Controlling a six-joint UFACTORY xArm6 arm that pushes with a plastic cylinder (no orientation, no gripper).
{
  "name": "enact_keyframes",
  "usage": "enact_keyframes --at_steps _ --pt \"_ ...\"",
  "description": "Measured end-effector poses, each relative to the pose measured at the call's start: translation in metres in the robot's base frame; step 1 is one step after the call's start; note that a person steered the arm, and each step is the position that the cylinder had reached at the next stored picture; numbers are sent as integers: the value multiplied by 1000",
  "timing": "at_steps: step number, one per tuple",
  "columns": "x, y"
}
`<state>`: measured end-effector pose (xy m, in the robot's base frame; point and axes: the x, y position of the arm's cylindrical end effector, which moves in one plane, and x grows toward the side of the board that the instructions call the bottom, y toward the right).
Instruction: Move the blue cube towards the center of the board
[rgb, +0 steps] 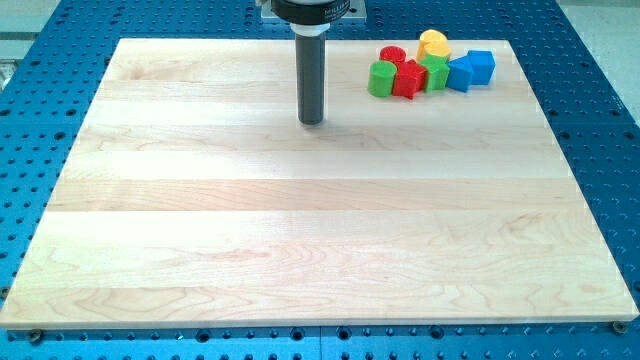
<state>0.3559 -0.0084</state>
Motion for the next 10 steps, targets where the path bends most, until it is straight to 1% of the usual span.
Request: enact_keyframes --at_steps 1,2,4,5,6,7,8,9,10 --pt "0 0" --pt "-2 -13" --pt "-2 -14" --pt "14 -14" --pt "48 9" --pt "86 60" --pt "85 166" --pt "66 269" --pt "6 319"
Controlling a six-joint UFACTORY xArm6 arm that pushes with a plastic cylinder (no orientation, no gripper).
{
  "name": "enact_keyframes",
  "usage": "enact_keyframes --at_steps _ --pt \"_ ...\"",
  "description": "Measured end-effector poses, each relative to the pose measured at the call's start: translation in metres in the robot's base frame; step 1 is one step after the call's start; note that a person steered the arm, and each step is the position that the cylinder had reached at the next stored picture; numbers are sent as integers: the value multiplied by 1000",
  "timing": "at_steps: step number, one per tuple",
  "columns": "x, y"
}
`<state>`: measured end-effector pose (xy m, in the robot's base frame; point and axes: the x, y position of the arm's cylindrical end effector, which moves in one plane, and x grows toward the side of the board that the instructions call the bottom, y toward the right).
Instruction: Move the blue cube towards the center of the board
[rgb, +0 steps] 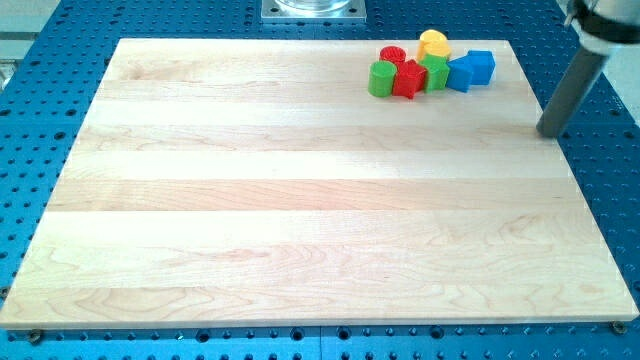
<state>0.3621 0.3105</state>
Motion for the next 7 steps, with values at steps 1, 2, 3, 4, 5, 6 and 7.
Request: enact_keyframes --at_steps 1,2,3,4,5,6,7 --pt "-52 12" --pt "-88 11" --pt "-89 -9" --pt "-89 -50" --pt "-92 -65" --pt "-92 -83" --pt "-102 -67"
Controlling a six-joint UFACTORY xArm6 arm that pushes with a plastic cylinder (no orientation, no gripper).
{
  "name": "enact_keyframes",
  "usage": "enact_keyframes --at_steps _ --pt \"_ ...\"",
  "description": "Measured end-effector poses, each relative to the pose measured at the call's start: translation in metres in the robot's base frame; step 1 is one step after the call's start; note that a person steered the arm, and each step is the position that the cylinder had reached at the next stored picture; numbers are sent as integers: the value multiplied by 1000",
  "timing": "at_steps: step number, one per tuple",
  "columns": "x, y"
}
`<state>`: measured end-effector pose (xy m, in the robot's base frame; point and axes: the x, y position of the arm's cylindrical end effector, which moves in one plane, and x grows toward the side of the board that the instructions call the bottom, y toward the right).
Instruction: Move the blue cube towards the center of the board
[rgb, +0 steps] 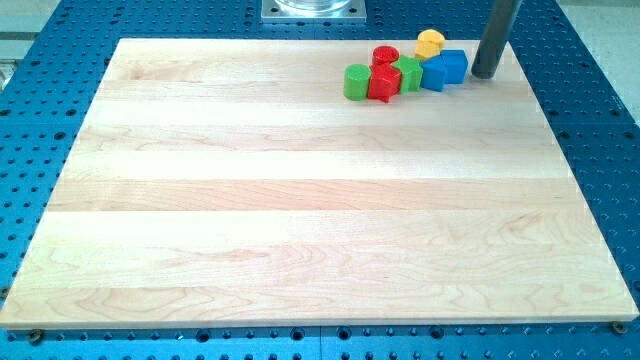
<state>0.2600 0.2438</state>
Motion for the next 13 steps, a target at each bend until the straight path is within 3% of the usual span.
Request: enact_keyframes --at_steps 1,2,3,5,6,7,9,10,11,12,13 --pt "-23 -13" --pt "-6 -65" --pt "40 -112" --pt "33 -70" --pt "71 -80" --pt "92 -129" --pt "85 -160" --pt "107 -213" --pt "113 -212" --pt "151 -226" --pt "159 -188"
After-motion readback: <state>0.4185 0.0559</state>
